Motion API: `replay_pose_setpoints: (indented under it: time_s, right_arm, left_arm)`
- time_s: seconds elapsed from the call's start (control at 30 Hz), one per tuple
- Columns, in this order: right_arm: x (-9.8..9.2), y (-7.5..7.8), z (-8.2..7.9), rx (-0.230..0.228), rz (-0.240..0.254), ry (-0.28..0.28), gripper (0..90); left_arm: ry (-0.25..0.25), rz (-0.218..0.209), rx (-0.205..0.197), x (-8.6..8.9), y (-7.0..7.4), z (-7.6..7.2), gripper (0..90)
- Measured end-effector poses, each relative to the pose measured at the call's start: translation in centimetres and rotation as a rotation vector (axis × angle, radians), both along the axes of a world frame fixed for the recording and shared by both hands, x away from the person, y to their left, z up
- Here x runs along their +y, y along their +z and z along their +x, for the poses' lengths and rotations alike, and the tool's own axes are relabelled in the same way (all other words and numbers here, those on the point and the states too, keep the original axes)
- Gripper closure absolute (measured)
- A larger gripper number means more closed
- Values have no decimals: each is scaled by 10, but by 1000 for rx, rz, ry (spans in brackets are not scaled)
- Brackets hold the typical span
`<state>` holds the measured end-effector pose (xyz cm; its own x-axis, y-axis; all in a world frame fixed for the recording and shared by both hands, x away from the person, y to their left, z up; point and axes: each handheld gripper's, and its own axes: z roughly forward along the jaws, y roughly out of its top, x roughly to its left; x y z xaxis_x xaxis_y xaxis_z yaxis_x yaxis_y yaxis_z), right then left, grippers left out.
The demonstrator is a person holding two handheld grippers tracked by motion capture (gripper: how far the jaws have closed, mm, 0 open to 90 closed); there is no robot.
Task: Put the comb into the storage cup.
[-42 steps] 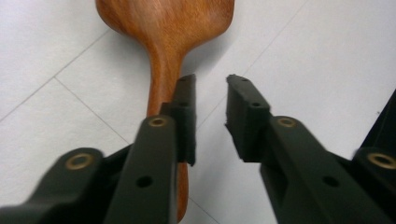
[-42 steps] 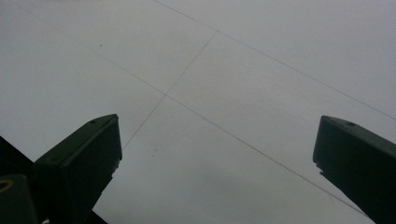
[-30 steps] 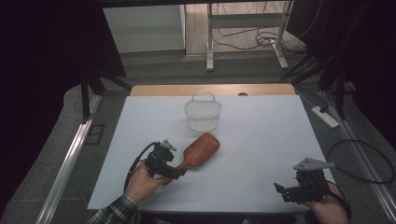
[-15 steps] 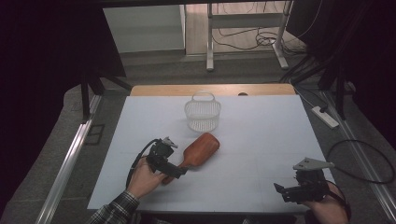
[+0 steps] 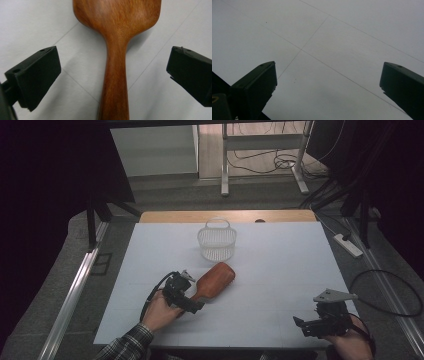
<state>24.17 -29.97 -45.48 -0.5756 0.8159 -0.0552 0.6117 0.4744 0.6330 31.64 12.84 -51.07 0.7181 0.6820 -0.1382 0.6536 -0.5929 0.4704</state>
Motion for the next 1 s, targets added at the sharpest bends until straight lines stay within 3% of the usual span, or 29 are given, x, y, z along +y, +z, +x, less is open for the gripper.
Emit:
replay_pose_setpoints:
  time_s: [0.13,0.5,0.57,0.73,1.0]
  right_arm:
    - [0,0,0,-1,-3,2,10]
    - [0,0,0,-3,-7,8,9]
    - [0,0,0,-3,-7,11,9]
    - [1,0,0,-2,-8,11,9]
    - [1,0,0,2,-11,12,9]
  left_arm:
    - [-10,9,28,-4,-5,2,0]
    - [4,8,55,-5,-5,3,0]
    - [-5,24,45,-5,-5,2,6]
    - [1,64,16,-6,-3,0,187]
    - [-1,26,29,-3,-1,2,499]
